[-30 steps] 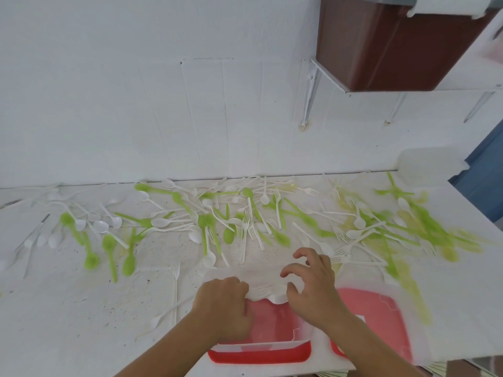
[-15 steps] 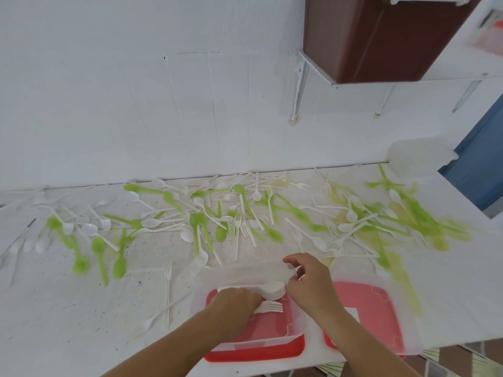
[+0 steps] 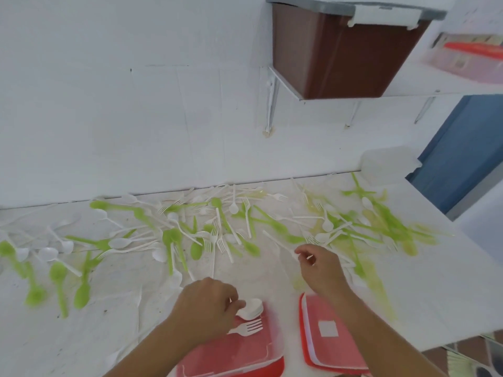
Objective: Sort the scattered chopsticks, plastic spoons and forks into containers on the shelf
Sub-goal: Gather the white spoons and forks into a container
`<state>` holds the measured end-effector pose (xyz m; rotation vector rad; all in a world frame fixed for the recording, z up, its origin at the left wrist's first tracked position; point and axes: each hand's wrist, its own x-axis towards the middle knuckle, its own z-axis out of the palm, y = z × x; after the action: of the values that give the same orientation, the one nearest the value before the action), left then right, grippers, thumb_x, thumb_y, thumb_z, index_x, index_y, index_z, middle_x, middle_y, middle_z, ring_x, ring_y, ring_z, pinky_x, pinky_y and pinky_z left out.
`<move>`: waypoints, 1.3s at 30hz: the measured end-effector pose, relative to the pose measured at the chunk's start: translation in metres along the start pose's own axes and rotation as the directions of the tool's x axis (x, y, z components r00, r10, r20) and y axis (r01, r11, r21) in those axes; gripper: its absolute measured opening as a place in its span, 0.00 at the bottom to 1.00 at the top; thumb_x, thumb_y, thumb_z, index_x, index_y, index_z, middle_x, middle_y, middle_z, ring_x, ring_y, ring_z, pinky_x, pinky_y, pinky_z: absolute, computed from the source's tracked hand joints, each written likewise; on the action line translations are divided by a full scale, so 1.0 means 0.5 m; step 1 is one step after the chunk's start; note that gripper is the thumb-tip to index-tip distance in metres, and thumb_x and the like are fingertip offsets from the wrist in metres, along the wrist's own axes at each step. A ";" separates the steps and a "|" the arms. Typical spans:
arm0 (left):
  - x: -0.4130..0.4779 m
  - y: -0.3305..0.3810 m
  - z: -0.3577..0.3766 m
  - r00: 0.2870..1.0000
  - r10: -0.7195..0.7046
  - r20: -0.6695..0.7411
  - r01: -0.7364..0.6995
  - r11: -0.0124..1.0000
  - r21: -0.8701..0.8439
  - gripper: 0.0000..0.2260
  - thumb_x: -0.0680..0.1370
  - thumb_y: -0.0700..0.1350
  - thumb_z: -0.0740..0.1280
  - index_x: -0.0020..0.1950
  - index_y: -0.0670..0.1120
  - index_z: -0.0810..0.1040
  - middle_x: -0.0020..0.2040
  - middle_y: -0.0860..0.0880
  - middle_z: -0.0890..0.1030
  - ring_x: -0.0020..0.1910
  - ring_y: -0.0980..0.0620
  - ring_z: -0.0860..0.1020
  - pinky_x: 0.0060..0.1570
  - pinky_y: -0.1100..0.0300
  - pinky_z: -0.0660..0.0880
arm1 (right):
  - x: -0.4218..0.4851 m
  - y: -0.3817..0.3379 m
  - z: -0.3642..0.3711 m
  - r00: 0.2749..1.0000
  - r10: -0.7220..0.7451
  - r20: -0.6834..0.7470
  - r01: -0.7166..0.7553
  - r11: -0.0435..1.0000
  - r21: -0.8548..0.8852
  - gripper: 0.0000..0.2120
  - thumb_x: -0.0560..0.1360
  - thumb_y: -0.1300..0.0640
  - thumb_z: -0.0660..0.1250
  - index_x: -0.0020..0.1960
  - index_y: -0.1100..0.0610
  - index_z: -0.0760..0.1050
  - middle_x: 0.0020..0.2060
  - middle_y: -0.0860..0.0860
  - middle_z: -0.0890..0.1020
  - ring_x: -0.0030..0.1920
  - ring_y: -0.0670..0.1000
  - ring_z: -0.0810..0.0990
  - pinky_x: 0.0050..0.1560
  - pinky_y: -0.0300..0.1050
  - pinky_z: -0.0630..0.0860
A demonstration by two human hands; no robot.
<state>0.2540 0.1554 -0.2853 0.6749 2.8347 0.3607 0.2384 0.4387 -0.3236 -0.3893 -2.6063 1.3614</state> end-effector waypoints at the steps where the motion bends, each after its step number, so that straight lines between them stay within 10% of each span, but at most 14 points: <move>1: 0.019 0.000 -0.017 0.999 -0.002 -0.034 0.000 0.999 -0.049 0.17 0.79 0.65 0.61 0.51 0.57 0.84 0.41 0.60 0.84 0.42 0.58 0.81 0.47 0.57 0.79 | 0.029 0.019 -0.024 0.998 0.039 -0.041 -0.041 0.999 -0.033 0.15 0.77 0.66 0.67 0.47 0.46 0.83 0.46 0.42 0.85 0.42 0.43 0.81 0.46 0.34 0.73; 7: 0.236 0.040 -0.042 0.999 -0.014 -0.033 0.009 0.990 -0.138 0.08 0.80 0.53 0.65 0.55 0.58 0.83 0.51 0.61 0.83 0.46 0.59 0.79 0.53 0.57 0.78 | 0.186 0.131 -0.130 0.990 0.139 -0.035 -0.140 0.883 -0.449 0.21 0.77 0.65 0.63 0.65 0.51 0.82 0.62 0.50 0.82 0.64 0.55 0.79 0.62 0.47 0.75; 12: 0.418 0.103 0.030 1.000 0.011 0.007 -0.010 0.998 -0.064 0.14 0.82 0.52 0.64 0.68 0.59 0.78 0.65 0.59 0.77 0.66 0.55 0.76 0.65 0.57 0.73 | 0.291 0.199 -0.141 0.941 0.079 0.329 0.224 0.583 -0.781 0.30 0.74 0.63 0.63 0.74 0.45 0.70 0.68 0.45 0.75 0.70 0.53 0.71 0.66 0.51 0.71; 21: 0.635 0.159 0.135 0.996 -0.088 -0.006 0.088 0.996 -0.013 0.20 0.82 0.51 0.65 0.75 0.57 0.73 0.70 0.56 0.74 0.69 0.49 0.71 0.65 0.55 0.74 | 0.368 0.315 -0.199 0.884 -0.254 0.391 0.456 0.650 -0.608 0.17 0.57 0.65 0.74 0.42 0.48 0.83 0.36 0.44 0.79 0.39 0.51 0.82 0.40 0.47 0.78; 26: 0.664 0.153 0.180 1.000 -0.005 -0.015 0.007 0.997 0.078 0.15 0.78 0.48 0.71 0.64 0.57 0.82 0.58 0.56 0.81 0.61 0.49 0.76 0.56 0.54 0.76 | 0.361 0.334 -0.252 0.922 -0.105 0.373 0.289 0.828 -0.481 0.11 0.74 0.60 0.67 0.50 0.50 0.85 0.45 0.45 0.81 0.49 0.51 0.82 0.47 0.46 0.79; 32: 0.679 0.139 0.184 0.998 -0.004 -0.061 0.004 1.000 -0.001 0.06 0.75 0.43 0.72 0.49 0.53 0.85 0.45 0.55 0.82 0.48 0.48 0.80 0.47 0.55 0.74 | 0.361 0.291 -0.265 0.779 0.019 0.626 0.467 0.648 -0.601 0.25 0.71 0.56 0.64 0.67 0.45 0.76 0.60 0.44 0.74 0.62 0.52 0.70 0.60 0.48 0.75; 39: 0.678 0.135 0.146 0.984 -0.089 -0.154 0.072 0.991 -0.114 0.07 0.75 0.41 0.74 0.45 0.53 0.81 0.42 0.56 0.78 0.44 0.50 0.79 0.41 0.56 0.74 | 0.330 0.282 -0.188 0.795 -0.148 0.589 0.505 0.700 -0.505 0.11 0.73 0.49 0.63 0.48 0.48 0.83 0.48 0.43 0.78 0.55 0.51 0.73 0.52 0.48 0.69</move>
<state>0.0040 0.3849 -0.3833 0.5299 2.9546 0.5740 0.1284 0.6400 -0.3811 0.4606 -3.3071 0.4201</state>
